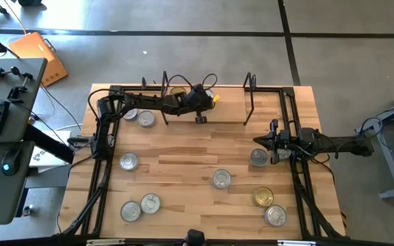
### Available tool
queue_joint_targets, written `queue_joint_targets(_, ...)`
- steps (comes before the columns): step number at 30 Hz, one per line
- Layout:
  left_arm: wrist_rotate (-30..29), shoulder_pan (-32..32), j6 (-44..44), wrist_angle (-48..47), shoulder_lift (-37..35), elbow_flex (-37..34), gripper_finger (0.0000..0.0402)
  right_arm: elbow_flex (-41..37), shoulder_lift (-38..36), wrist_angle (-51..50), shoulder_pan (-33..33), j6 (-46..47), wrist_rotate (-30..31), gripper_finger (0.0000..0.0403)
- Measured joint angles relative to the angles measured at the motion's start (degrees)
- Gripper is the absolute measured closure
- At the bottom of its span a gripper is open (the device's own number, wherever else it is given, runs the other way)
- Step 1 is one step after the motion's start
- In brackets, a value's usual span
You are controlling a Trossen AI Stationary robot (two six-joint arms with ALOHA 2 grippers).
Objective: Stack canned seafood by type on shelf
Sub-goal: Put the yellow and blue tuna can on the shelf
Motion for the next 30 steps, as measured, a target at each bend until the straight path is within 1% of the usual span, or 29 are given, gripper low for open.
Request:
queue_joint_targets(5,0.13,0.86,0.02,0.24,0.0,0.0,0.0401,-0.01,0.0,0.0,0.01,0.0,0.0,0.0403)
queue_joint_targets(12,0.4,1.49,0.12,2.87,0.0,0.0,0.0401,0.0,0.0,0.0,0.0,0.0,0.0,0.0403)
queue_joint_targets(15,1.33,1.93,0.12,2.72,0.0,0.0,0.0401,-0.01,0.0,0.0,0.01,0.0,0.0,0.0403)
queue_joint_targets(30,1.02,2.11,-0.26,2.37,1.08,0.0,0.0401,-0.01,0.0,0.0,0.01,-0.01,-0.01,0.0403)
